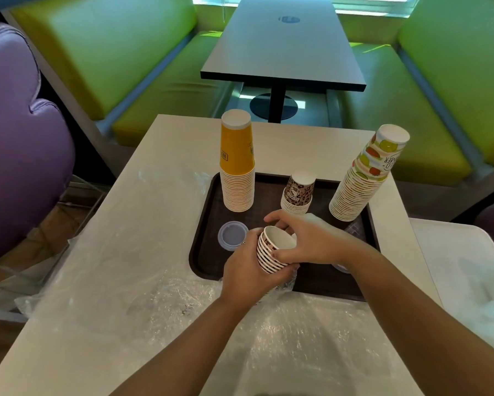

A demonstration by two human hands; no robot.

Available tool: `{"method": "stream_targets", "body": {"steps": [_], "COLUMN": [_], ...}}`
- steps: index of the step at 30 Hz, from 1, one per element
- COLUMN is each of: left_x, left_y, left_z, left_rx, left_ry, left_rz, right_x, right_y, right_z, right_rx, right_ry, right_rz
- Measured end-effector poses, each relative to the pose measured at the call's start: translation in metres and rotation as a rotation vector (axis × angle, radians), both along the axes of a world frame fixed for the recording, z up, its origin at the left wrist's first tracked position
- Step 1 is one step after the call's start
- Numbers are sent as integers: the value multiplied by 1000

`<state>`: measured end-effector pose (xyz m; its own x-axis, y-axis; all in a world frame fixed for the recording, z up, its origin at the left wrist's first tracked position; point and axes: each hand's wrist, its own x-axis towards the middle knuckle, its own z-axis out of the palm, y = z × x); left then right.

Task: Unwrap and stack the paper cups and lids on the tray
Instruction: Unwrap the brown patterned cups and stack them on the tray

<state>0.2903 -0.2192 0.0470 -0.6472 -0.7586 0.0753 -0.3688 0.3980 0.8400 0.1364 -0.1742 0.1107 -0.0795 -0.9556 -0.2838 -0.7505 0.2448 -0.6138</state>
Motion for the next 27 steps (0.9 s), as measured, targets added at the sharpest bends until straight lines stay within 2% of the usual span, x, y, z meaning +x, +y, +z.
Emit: {"method": "stream_targets", "body": {"steps": [8, 21, 24, 27], "left_x": [-4, -5, -6, -6], "left_y": [0, 2, 0, 0], "left_z": [7, 1, 1, 2], "left_rx": [-41, -28, 9, 10], "left_ry": [60, 39, 39, 52], "left_rz": [-31, 2, 30, 42], "right_x": [-10, -1, 5, 13], "right_y": [6, 6, 8, 13], "right_z": [9, 2, 2, -1], "right_rx": [-42, -62, -128, -356], "right_ry": [-64, -11, 120, 338], "right_rz": [-74, -61, -67, -23]}}
